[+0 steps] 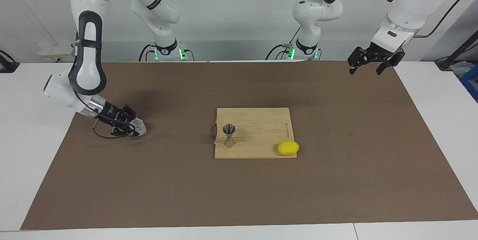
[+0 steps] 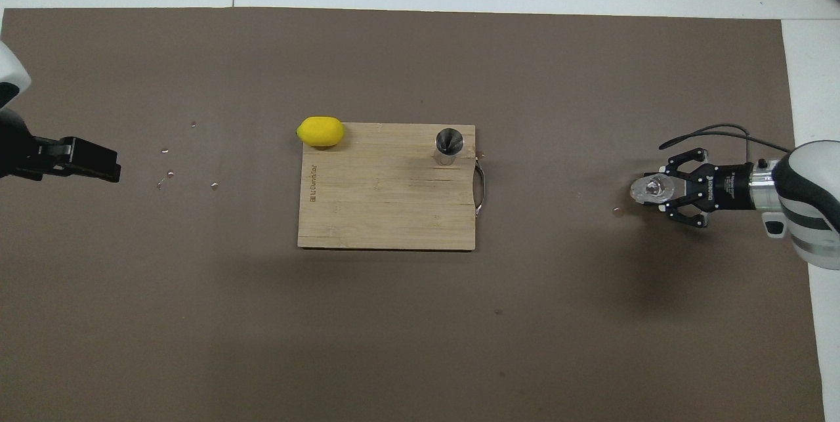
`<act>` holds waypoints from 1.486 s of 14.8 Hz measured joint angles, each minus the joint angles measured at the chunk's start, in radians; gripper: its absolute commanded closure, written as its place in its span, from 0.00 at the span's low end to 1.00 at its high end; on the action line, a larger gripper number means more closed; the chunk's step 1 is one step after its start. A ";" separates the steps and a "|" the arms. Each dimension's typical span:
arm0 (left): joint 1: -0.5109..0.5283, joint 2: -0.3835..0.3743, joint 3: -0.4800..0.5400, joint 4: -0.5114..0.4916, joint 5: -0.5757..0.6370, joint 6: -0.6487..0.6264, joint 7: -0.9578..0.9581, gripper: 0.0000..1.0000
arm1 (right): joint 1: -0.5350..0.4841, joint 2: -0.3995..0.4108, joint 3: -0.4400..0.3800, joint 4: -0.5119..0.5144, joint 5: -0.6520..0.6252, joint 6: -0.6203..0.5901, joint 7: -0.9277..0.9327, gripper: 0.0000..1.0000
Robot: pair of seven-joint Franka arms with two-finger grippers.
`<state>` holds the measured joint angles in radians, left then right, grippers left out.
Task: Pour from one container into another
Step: 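Lift the glass cup with the right gripper toward the board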
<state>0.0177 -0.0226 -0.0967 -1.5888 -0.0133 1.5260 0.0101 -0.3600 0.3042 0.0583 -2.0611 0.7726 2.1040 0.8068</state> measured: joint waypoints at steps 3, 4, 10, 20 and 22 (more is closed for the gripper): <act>0.000 0.000 0.002 0.025 0.000 -0.024 0.004 0.00 | 0.012 -0.029 0.008 0.029 0.000 0.000 0.089 1.00; 0.000 0.000 0.002 0.024 0.000 -0.024 0.006 0.00 | 0.033 -0.041 0.009 0.038 0.000 0.000 0.126 1.00; 0.000 0.026 0.004 0.017 0.000 0.013 0.028 0.00 | 0.189 -0.067 0.012 0.140 -0.108 0.004 0.431 1.00; 0.000 0.031 0.004 -0.011 0.000 0.013 0.030 0.00 | 0.411 -0.003 0.013 0.349 -0.351 0.008 0.861 1.00; 0.000 0.031 0.004 -0.011 0.000 0.013 0.030 0.00 | 0.447 0.013 0.013 0.382 -0.392 0.008 0.926 1.00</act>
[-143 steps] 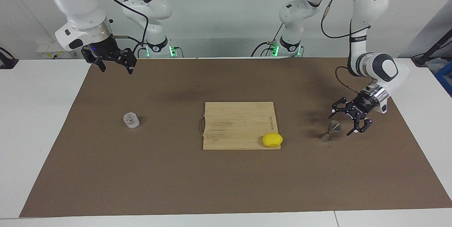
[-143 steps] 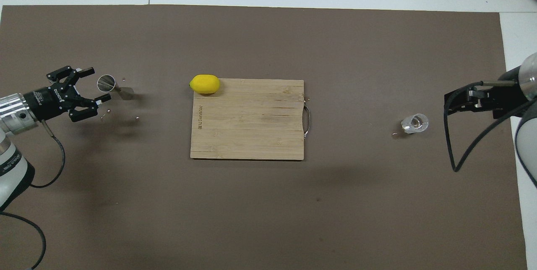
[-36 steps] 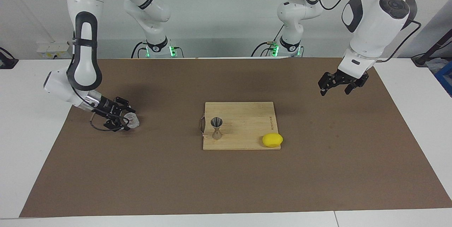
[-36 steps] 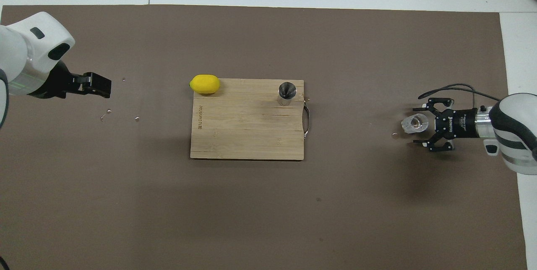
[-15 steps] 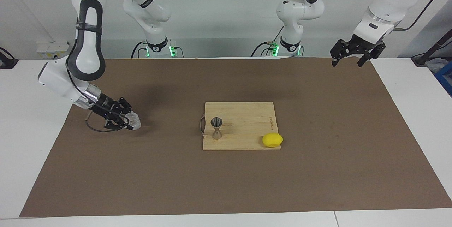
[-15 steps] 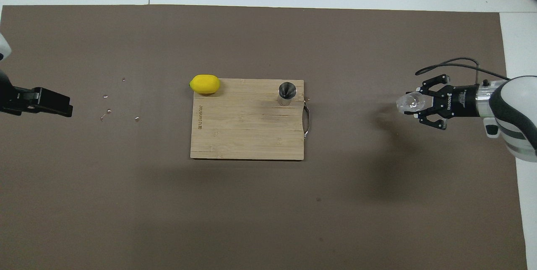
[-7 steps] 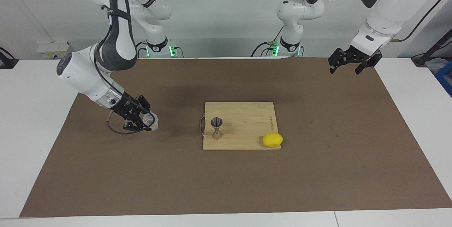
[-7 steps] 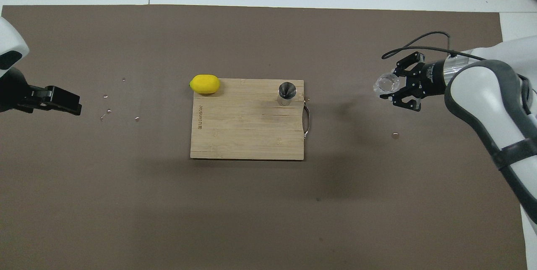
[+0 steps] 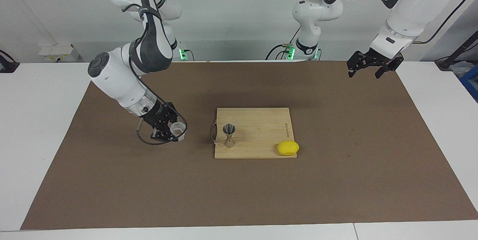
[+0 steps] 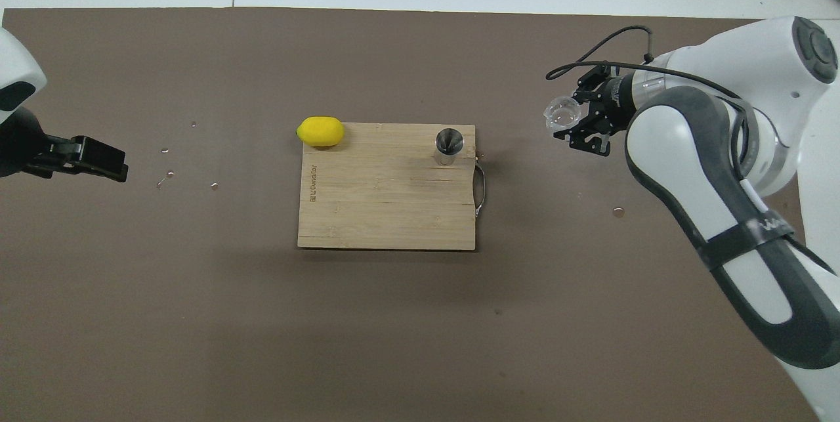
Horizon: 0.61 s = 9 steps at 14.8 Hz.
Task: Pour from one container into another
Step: 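Tilt the glass cup over the metal cup with the right gripper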
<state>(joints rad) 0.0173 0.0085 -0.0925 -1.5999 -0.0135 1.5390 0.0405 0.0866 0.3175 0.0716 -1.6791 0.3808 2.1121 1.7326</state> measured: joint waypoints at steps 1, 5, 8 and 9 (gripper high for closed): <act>0.000 0.000 0.000 0.000 0.000 0.000 0.000 0.00 | 0.018 0.006 0.000 0.008 -0.016 0.000 0.022 1.00; 0.000 0.000 0.000 0.000 0.000 0.000 0.000 0.00 | 0.091 0.041 0.000 0.067 -0.085 0.000 0.126 1.00; 0.000 0.000 0.000 0.000 0.000 0.000 0.000 0.00 | 0.142 0.071 0.000 0.116 -0.145 0.000 0.181 1.00; 0.000 0.000 0.000 0.000 0.000 0.000 0.000 0.00 | 0.157 0.080 0.000 0.122 -0.152 0.000 0.187 1.00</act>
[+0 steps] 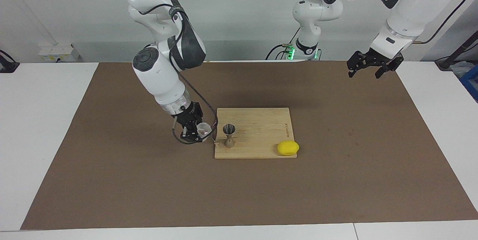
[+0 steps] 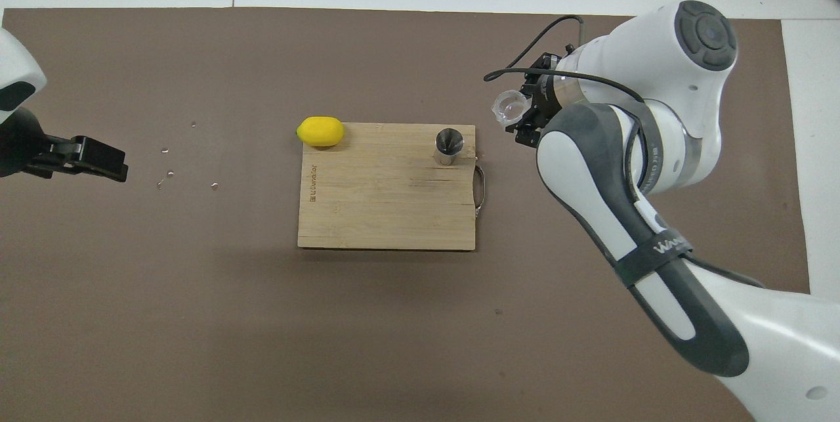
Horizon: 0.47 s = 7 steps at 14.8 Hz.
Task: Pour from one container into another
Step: 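Tilt the glass cup over the metal cup with the right gripper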
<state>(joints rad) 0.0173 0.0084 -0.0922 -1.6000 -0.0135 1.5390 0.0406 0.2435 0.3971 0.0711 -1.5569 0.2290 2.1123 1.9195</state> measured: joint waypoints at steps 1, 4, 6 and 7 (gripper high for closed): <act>0.000 0.000 0.000 0.000 0.000 0.000 0.000 0.00 | 0.013 0.010 0.000 0.008 -0.017 -0.001 0.005 1.00; 0.000 0.000 0.000 0.000 0.000 0.000 0.000 0.00 | 0.047 0.042 0.000 0.047 -0.087 -0.019 0.023 1.00; 0.000 0.000 0.000 0.000 0.000 0.000 0.000 0.00 | 0.072 0.061 0.000 0.067 -0.120 -0.032 0.026 1.00; 0.000 0.000 0.000 0.000 0.000 0.000 0.000 0.00 | 0.082 0.066 0.000 0.072 -0.140 -0.035 0.029 1.00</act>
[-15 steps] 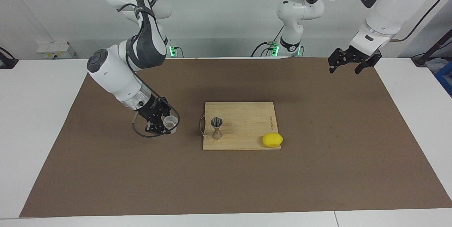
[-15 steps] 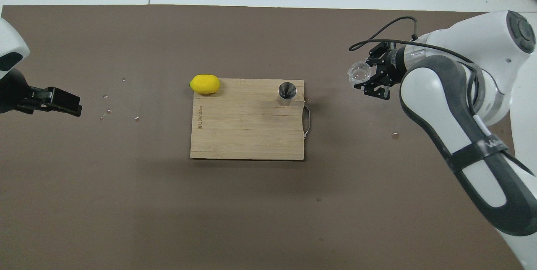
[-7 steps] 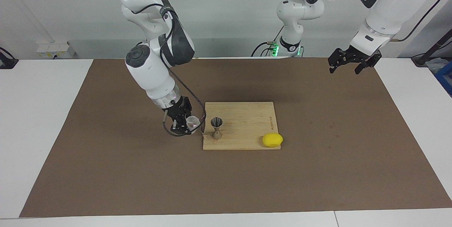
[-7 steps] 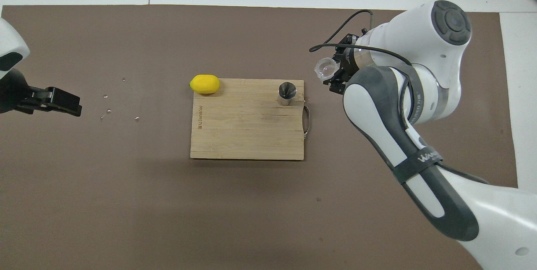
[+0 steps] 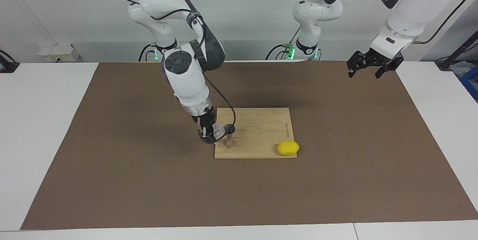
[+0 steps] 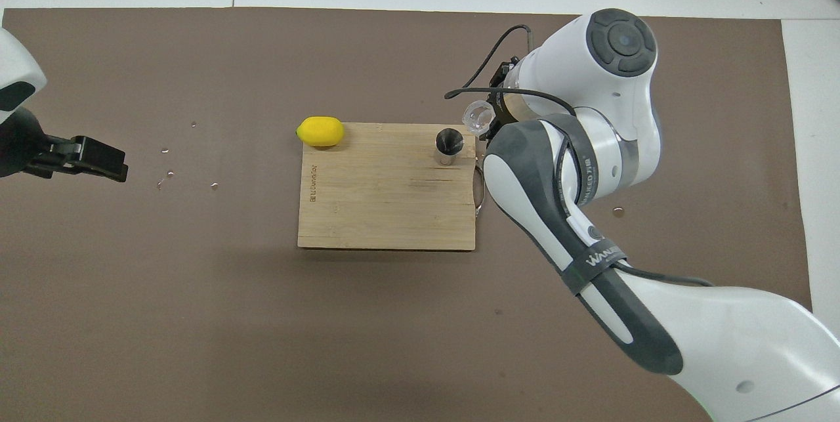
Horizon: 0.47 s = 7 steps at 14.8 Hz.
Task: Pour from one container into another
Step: 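Tilt the glass cup over the metal cup with the right gripper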
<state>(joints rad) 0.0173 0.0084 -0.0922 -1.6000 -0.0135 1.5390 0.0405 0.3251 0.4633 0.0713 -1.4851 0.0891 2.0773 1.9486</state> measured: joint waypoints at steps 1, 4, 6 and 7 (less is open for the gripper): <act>0.000 0.000 0.000 0.000 0.000 0.000 0.000 0.00 | 0.006 0.003 0.000 0.004 -0.018 -0.011 0.002 1.00; 0.000 0.000 0.000 0.000 0.000 0.000 0.000 0.00 | 0.015 0.004 0.000 0.021 -0.066 -0.057 0.002 1.00; 0.000 0.000 0.000 0.000 0.000 0.000 0.000 0.00 | 0.021 0.004 0.000 0.030 -0.091 -0.077 0.002 1.00; 0.000 0.000 0.000 0.000 0.000 0.000 0.000 0.00 | 0.025 0.004 0.000 0.032 -0.098 -0.081 0.002 1.00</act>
<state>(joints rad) 0.0173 0.0084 -0.0922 -1.6000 -0.0135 1.5390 0.0405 0.3506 0.4674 0.0710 -1.4531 -0.0089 1.9964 1.9505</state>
